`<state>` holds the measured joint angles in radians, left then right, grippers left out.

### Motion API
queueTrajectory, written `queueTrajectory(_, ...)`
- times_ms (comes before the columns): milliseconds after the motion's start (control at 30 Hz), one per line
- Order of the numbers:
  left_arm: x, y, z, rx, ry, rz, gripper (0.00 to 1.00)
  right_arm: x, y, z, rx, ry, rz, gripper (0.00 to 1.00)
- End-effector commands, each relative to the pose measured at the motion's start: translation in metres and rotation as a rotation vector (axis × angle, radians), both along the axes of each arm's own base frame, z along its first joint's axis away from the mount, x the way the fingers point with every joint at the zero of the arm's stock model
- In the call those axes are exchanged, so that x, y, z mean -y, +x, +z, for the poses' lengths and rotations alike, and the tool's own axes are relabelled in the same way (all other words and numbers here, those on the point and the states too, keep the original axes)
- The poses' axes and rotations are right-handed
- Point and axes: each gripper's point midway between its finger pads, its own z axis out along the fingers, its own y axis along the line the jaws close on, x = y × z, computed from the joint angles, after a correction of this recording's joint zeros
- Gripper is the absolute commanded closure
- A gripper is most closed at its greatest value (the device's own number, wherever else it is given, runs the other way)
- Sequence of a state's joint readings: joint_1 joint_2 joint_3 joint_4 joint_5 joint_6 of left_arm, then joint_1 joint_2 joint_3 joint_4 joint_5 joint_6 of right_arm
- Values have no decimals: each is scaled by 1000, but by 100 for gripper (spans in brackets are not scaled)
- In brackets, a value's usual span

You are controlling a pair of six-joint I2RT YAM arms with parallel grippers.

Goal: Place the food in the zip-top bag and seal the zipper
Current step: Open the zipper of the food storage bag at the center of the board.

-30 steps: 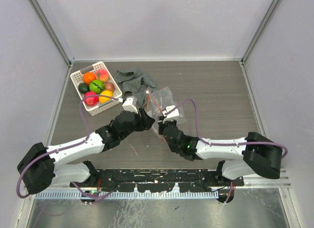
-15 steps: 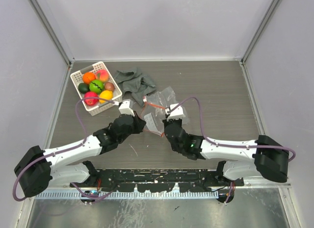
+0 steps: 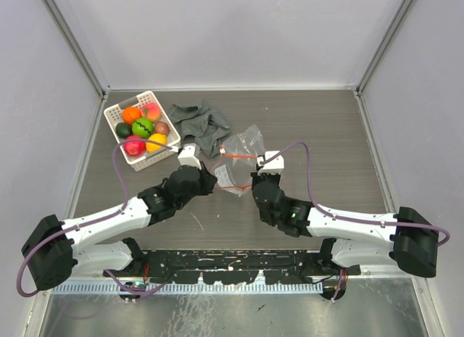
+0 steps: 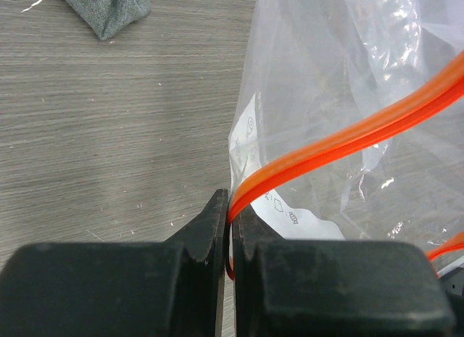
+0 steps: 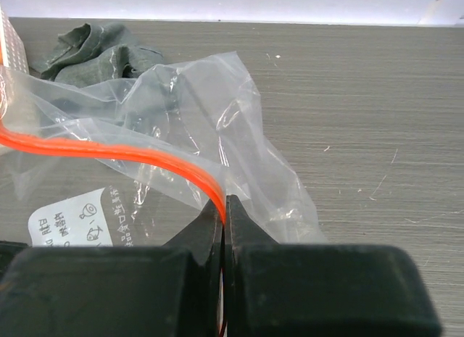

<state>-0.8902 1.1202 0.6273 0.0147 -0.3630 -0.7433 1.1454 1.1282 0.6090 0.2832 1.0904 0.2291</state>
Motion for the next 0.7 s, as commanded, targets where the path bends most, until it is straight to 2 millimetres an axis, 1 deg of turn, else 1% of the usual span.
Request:
queueTrajectory(0,2,4,12,15,9,-13,93,7,7,13,41,20,-35,100)
queueTrajectory(67,4,3,18,19,-3,-20,90,6,11,13,42,12,-24,100)
queueTrajectory(133,5,4,24,24,-7,-23,84,4,15,11,39,-4,-12,100)
queueTrajectory(233,6,5,34,32,-3,-28,79,3,20,9,35,-29,-1,100)
queueTrajectory(333,9,6,44,38,-9,-33,66,3,27,5,27,-49,13,100)
queueTrajectory(433,13,5,52,36,-19,-51,57,4,32,1,17,-68,20,100)
queueTrajectory(467,15,5,57,39,-26,-55,49,4,34,1,15,-72,19,100)
queueTrajectory(533,16,6,63,40,-31,-59,41,4,37,-1,7,-83,23,100)
queueTrajectory(600,16,6,69,41,-30,-59,35,4,40,-2,-3,-95,22,100)
queueTrajectory(667,12,8,72,40,-23,-49,32,4,44,-3,-16,-109,24,100)
